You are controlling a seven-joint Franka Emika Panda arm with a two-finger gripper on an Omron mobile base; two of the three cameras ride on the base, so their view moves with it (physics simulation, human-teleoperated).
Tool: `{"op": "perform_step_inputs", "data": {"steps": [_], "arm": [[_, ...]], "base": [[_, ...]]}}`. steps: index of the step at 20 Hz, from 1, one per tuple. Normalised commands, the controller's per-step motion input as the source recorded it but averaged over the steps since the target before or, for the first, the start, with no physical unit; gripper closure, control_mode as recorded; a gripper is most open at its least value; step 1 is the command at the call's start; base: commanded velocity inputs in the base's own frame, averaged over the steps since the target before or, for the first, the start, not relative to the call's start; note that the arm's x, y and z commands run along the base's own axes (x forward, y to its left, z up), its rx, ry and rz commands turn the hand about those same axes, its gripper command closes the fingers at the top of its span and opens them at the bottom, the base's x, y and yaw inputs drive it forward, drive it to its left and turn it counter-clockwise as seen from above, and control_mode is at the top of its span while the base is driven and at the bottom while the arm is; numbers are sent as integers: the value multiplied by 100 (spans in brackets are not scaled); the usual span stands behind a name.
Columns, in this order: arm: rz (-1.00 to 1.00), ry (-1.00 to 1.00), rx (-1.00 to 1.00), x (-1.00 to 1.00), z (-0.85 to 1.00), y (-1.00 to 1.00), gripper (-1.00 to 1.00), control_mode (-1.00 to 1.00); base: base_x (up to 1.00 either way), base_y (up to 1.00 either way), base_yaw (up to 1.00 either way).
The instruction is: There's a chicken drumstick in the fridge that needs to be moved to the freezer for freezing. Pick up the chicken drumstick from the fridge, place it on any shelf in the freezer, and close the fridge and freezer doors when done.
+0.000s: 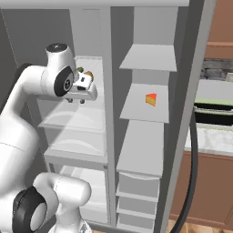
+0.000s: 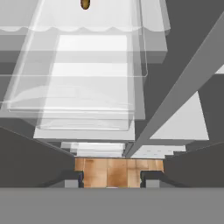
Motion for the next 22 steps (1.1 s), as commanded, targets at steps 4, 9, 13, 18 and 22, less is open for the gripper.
{"op": "perform_step_inputs", "data": {"steps": [4,9,13,18,22], "arm": [[1,-4,0,-37,0,0,-100,-100],[1,-13,0,-68,0,0,-100,-100],[2,-33,0,-75,4,0,-100,-100],[4,-32,0,-26,30,16,-100,-100],[5,-25,0,-5,40,21,-100,-100]], "base": [[0,0,0],[0,0,0],[0,0,0],[0,0,0],[0,0,0]]}}
